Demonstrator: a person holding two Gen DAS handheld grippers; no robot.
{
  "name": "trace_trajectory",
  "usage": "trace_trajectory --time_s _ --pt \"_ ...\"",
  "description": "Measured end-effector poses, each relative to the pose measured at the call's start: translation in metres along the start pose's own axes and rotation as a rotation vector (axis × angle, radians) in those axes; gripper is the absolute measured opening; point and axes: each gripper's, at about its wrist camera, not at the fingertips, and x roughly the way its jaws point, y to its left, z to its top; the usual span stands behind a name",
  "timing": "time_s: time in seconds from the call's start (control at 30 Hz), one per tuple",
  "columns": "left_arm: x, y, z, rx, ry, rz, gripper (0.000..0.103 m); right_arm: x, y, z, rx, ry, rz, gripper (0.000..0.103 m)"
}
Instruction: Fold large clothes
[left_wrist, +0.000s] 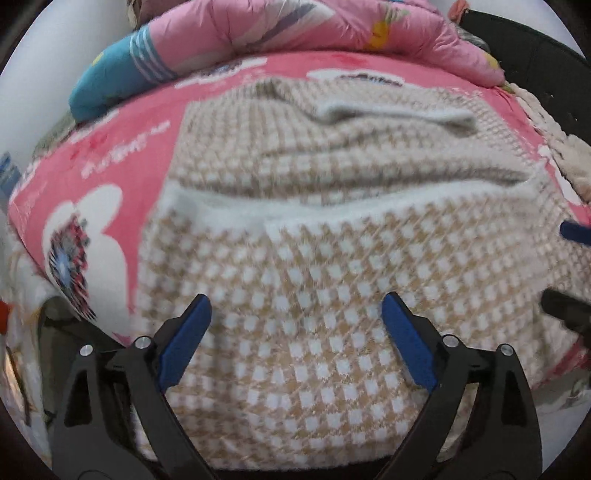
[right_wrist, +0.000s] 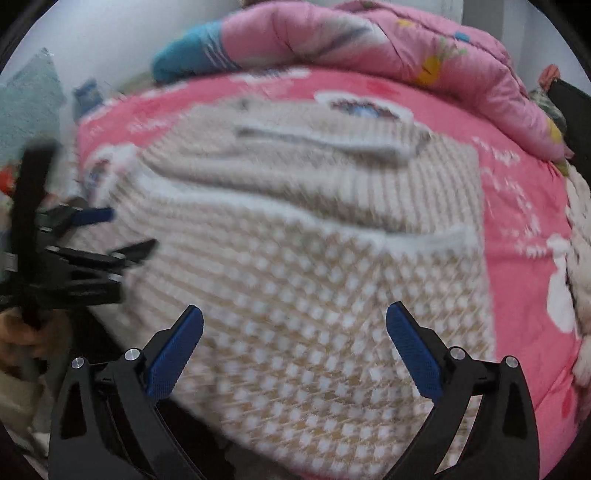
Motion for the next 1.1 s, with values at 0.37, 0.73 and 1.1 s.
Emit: trace_trajectory --time_s 0.37,0.73,1.1 --pt "0.004 0.003 -0.008 -0.052 -0.031 0.005 0.097 0.009 -0.008 -0.010 0.080 0.003 0.071 0.097" --pt "0.006 0.008 -0.007 -0.084 -0.008 -0.013 0.097 0.009 -0.013 -0.011 0.103 -0.008 0.084 0.097" --pt "0.008 0.011 -0.007 -0.088 0.001 -0.023 0.097 0.008 -0.016 -0.010 0.107 0.008 0.087 0.097"
